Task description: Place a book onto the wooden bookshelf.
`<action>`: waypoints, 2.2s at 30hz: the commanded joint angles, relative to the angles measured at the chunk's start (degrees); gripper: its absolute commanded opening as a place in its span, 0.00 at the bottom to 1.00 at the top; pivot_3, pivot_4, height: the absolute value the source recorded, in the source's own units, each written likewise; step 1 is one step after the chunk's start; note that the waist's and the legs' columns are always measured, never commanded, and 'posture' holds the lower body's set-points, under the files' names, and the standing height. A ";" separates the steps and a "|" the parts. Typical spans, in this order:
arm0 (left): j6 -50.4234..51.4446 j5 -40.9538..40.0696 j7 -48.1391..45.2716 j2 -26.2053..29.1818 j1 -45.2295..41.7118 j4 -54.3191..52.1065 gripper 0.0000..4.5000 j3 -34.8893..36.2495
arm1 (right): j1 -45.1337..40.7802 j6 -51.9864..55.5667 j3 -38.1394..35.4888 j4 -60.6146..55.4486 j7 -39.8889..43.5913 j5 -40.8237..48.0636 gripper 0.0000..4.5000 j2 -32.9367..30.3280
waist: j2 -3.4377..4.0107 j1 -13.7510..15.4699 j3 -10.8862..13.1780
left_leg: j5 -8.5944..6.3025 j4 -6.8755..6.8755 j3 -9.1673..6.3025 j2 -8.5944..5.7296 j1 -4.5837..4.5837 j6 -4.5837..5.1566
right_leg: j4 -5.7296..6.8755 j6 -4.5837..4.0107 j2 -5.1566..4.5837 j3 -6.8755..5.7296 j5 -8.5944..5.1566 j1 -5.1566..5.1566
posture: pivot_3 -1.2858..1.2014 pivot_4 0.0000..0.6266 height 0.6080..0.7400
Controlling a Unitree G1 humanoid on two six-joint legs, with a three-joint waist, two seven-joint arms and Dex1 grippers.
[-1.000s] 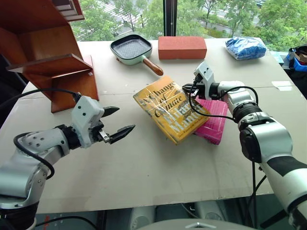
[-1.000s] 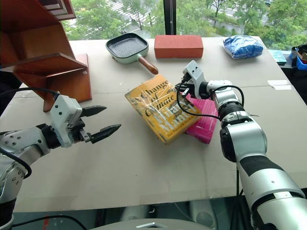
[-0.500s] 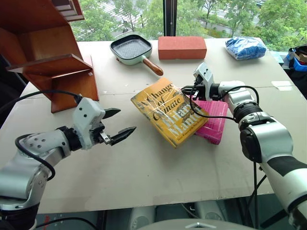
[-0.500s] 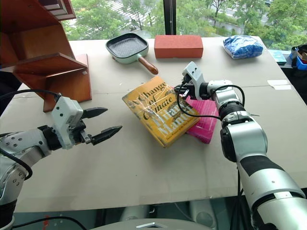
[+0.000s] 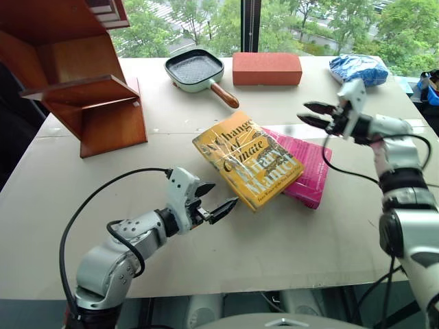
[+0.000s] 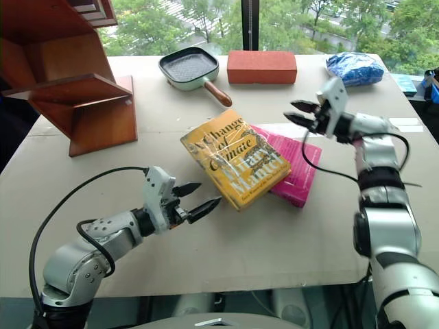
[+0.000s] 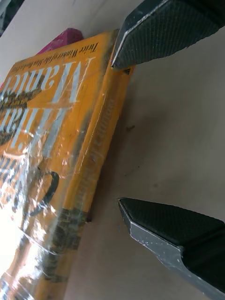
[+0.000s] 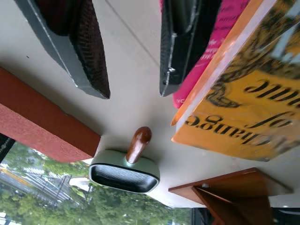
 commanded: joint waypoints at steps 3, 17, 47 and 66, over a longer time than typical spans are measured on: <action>9.39 -9.69 8.64 -6.98 -0.68 -0.56 1.00 2.89 | 23.58 24.64 -8.60 -40.68 -1.39 16.92 0.89 -9.98 | 0.16 0.19 0.05 | 0.00 0.07 0.04 -0.04 0.03 0.00 | 0.09 0.00 -0.04 0.05 0.00 -0.02 | 0.52 0.24 1.00; 24.55 -25.09 18.88 -16.18 -15.00 18.72 1.00 10.76 | 68.37 31.85 -28.68 -74.07 -12.11 30.33 0.98 -6.22 | -0.24 -0.31 -0.10 | -0.02 0.12 -0.10 -0.04 1.01 0.00 | 0.00 0.01 0.28 0.28 -0.36 0.96 | 0.52 0.24 1.00; 13.16 -44.42 30.66 -14.60 -24.20 13.52 0.01 16.08 | 59.95 28.51 -22.00 -71.40 -18.94 33.76 1.00 -8.69 | -0.59 1.33 -0.17 | -0.02 0.07 -0.27 -0.14 0.76 0.00 | -0.30 -0.18 0.29 0.28 -0.27 0.95 | 0.52 0.24 1.00; -35.64 45.31 1.05 43.30 -49.99 25.97 0.01 -12.67 | 25.74 29.77 -9.27 -56.94 -24.29 38.06 1.00 -5.35 | -0.45 1.19 0.22 | -0.01 -0.22 -0.29 -0.23 -0.13 -0.01 | -1.02 0.11 0.56 0.57 -0.09 0.35 | 0.52 0.24 1.00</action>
